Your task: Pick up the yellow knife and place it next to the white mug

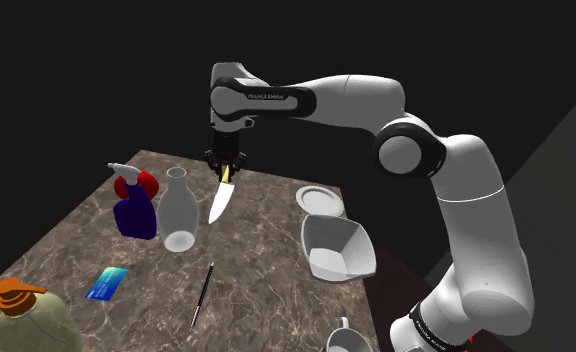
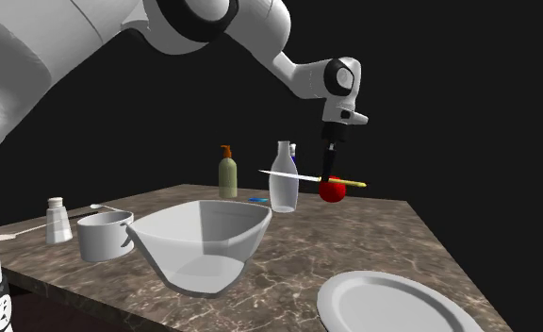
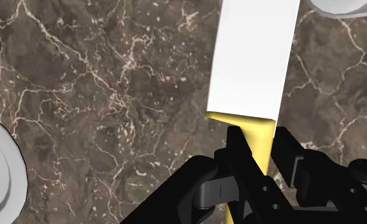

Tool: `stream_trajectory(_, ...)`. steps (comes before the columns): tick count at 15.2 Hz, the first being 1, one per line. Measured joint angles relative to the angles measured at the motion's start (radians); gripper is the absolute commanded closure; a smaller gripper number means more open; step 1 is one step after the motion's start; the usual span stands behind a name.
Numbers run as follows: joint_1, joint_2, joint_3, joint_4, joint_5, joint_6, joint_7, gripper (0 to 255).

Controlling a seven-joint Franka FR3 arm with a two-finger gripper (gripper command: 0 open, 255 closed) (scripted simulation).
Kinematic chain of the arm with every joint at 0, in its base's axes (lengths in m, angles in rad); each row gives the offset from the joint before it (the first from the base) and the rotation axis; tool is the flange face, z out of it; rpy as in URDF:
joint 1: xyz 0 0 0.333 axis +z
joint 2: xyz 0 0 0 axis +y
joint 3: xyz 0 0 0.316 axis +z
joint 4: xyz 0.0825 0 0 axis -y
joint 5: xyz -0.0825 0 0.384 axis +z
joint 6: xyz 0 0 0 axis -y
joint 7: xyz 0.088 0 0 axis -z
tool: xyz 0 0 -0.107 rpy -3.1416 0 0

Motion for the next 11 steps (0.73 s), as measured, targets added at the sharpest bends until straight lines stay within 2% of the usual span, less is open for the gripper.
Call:
stream_trajectory(3, 0.001, -0.014, 0.001, 0.019, 0.001, -0.033, 0.003, 255)
stream_trajectory(11, 0.024, -0.288, 0.038, -0.417, 0.036, 0.136, 0.07, 255)
